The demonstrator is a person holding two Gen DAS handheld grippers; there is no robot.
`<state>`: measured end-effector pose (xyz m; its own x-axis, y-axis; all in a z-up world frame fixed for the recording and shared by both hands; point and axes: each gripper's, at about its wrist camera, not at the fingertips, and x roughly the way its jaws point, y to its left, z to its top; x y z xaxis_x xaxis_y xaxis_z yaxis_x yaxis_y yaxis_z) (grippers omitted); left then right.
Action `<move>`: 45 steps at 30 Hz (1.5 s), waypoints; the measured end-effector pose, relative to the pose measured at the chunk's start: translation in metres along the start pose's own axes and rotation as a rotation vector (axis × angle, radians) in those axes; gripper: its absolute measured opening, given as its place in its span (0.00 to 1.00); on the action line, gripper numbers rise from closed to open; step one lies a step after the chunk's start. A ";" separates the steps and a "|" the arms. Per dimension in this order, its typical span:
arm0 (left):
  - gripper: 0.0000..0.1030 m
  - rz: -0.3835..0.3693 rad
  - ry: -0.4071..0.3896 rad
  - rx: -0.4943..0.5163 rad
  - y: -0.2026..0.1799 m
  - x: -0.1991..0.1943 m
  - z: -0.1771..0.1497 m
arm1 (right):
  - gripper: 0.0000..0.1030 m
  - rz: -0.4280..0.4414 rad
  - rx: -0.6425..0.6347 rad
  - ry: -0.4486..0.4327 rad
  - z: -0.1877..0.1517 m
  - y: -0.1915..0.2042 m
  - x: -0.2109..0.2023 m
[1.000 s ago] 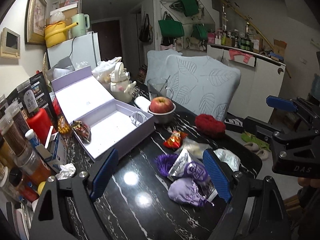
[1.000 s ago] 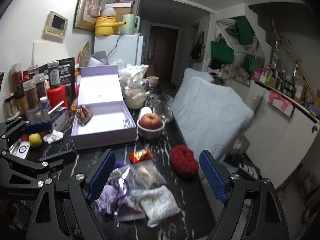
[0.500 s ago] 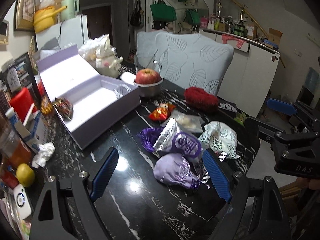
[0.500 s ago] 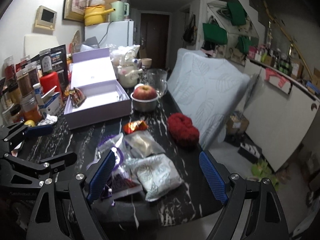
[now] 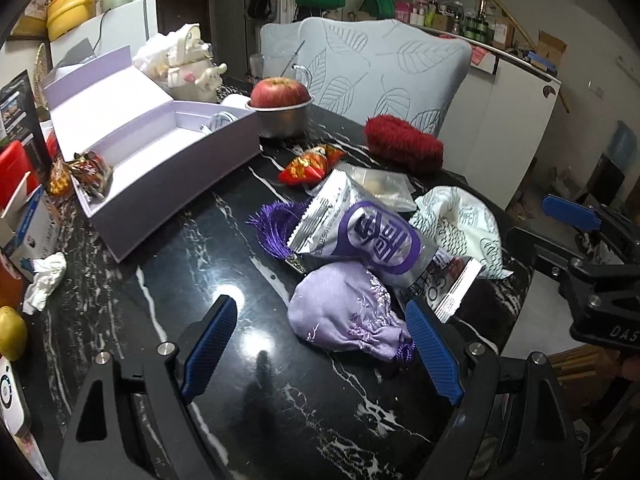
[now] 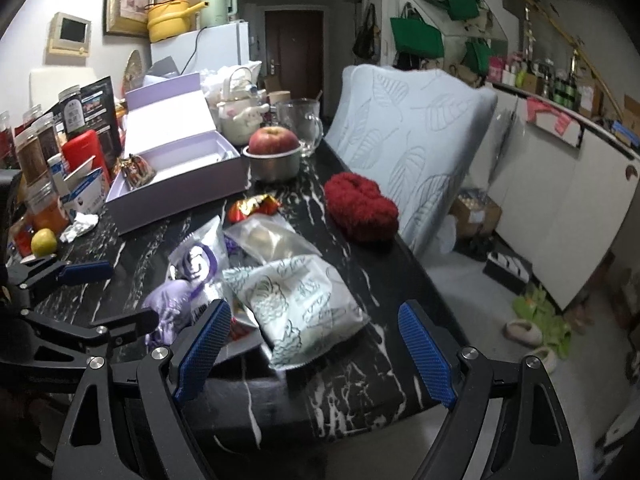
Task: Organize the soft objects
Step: 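Grasp the purple satin pouch with the left tool while the right tool grasps the white snack bag, then lift the purple pouch with the left tool while the right tool lifts the white snack bag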
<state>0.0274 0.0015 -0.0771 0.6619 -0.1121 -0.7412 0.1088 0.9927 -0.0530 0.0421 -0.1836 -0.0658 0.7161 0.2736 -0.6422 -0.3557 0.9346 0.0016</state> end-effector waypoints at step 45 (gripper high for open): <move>0.49 -0.040 -0.065 -0.014 0.028 -0.019 0.007 | 0.98 0.149 -0.019 0.162 0.007 -0.001 0.082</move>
<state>0.0234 0.0311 -0.0601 0.7041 -0.1540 -0.6932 0.1258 0.9878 -0.0918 0.1048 -0.1608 -0.1130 0.5496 0.3667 -0.7506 -0.4629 0.8816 0.0917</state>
